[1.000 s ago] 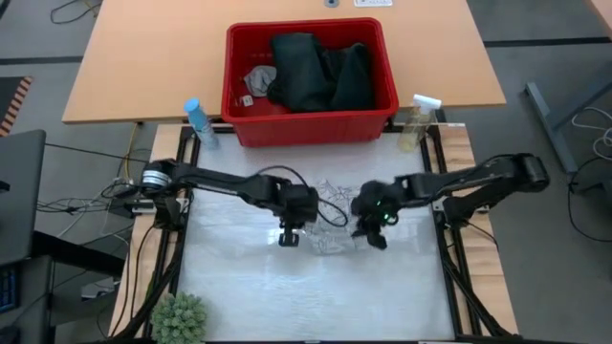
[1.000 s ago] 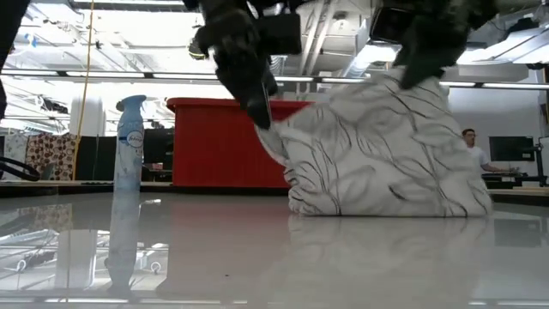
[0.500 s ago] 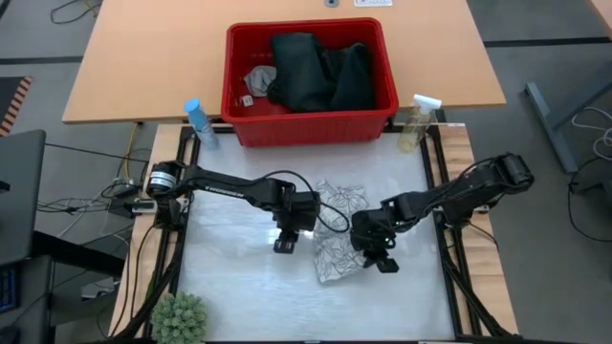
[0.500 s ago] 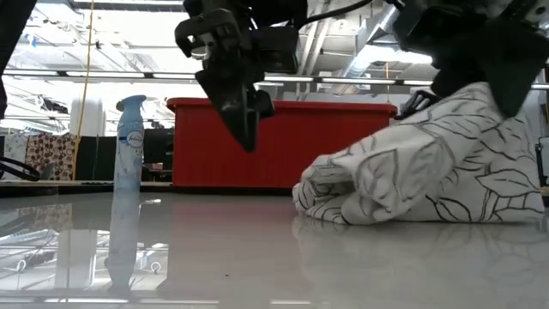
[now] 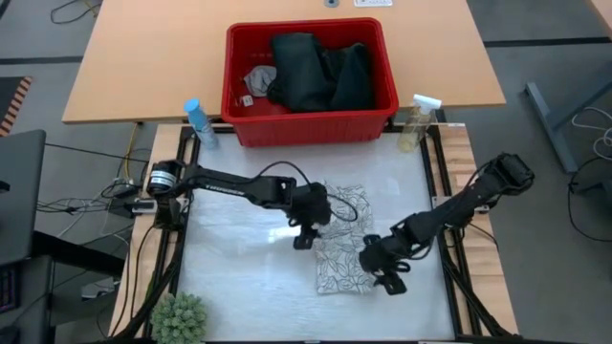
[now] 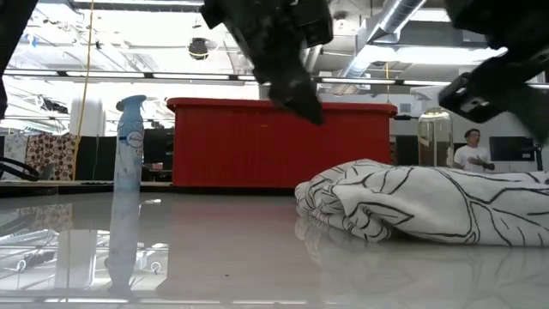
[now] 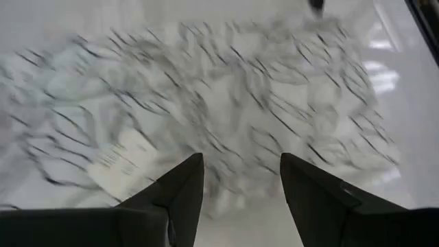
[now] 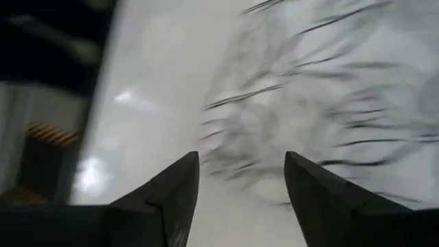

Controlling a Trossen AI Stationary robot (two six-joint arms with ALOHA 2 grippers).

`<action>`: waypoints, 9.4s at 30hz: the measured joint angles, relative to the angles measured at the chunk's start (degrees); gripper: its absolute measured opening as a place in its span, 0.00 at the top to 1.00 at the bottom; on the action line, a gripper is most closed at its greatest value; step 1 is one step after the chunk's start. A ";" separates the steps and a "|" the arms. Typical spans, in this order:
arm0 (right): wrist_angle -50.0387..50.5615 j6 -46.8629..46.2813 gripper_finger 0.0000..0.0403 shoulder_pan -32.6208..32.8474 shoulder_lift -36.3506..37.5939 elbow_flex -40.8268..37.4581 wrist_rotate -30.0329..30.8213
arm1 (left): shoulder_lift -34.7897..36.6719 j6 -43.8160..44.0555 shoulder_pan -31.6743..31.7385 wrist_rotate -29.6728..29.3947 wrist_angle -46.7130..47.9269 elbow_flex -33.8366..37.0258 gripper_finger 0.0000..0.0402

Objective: Fold laundry
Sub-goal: Fold the white-patterned shirt

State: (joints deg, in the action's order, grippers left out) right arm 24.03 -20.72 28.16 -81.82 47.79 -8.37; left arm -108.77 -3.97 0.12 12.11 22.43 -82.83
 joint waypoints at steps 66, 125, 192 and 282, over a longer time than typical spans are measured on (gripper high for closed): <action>7.67 20.47 0.94 -24.19 -9.05 1.78 1.98 | -7.65 -7.51 1.14 2.23 -10.81 8.11 0.90; 55.69 -11.48 0.95 1.06 0.44 50.18 29.46 | -0.29 -7.34 -7.35 -5.25 51.41 -49.76 1.00; 37.14 -52.31 0.53 21.21 8.22 8.50 34.54 | 9.20 56.28 -21.45 -21.08 -16.31 21.24 0.61; 1.65 59.38 0.47 -42.59 -15.16 15.36 11.19 | 11.82 52.31 -28.34 -32.18 28.05 5.12 1.00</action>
State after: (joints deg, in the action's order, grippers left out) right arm 25.68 38.66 -14.43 -96.98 63.15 2.82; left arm -96.95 48.34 -28.23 -20.07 50.48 -77.71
